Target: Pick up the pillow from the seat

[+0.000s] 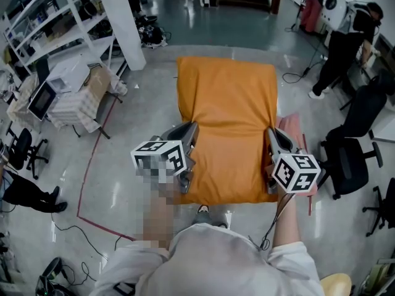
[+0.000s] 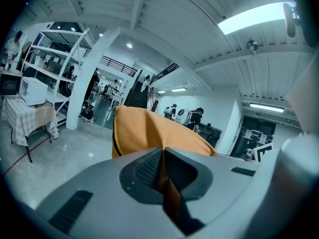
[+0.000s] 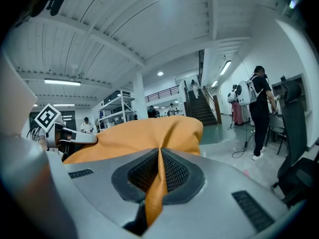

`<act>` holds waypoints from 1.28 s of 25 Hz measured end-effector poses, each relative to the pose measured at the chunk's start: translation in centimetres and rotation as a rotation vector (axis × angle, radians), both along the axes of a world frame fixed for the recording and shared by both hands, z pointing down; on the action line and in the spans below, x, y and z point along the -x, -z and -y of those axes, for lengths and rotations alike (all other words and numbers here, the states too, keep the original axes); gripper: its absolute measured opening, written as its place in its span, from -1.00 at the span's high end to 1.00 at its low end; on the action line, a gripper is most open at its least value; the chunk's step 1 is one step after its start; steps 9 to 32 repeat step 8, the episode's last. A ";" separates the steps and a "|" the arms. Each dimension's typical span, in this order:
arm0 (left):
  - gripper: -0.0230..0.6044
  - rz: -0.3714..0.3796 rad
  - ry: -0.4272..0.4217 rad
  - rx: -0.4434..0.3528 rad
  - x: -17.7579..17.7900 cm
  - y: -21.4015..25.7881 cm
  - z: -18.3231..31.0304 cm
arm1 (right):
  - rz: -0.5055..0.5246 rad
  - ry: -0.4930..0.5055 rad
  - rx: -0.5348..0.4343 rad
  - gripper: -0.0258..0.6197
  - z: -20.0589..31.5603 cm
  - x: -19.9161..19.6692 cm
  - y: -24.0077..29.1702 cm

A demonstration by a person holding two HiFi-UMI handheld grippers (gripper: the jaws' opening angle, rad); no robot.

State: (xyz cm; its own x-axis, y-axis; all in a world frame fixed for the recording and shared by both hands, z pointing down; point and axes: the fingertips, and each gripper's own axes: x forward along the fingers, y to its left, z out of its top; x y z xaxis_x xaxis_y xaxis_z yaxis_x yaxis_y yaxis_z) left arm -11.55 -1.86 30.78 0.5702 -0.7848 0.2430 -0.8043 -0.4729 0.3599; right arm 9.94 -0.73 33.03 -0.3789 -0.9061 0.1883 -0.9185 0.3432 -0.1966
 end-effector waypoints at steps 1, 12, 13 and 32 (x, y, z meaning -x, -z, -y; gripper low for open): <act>0.86 -0.001 0.001 0.000 0.0 0.0 0.0 | -0.003 0.001 0.001 0.82 0.1 0.0 0.0; 0.87 -0.006 -0.005 0.000 0.1 0.4 0.2 | -0.020 0.006 -0.003 0.83 0.1 0.1 0.7; 0.87 -0.006 -0.005 0.000 0.1 0.4 0.2 | -0.020 0.006 -0.003 0.83 0.1 0.1 0.7; 0.87 -0.006 -0.005 0.000 0.1 0.4 0.2 | -0.020 0.006 -0.003 0.83 0.1 0.1 0.7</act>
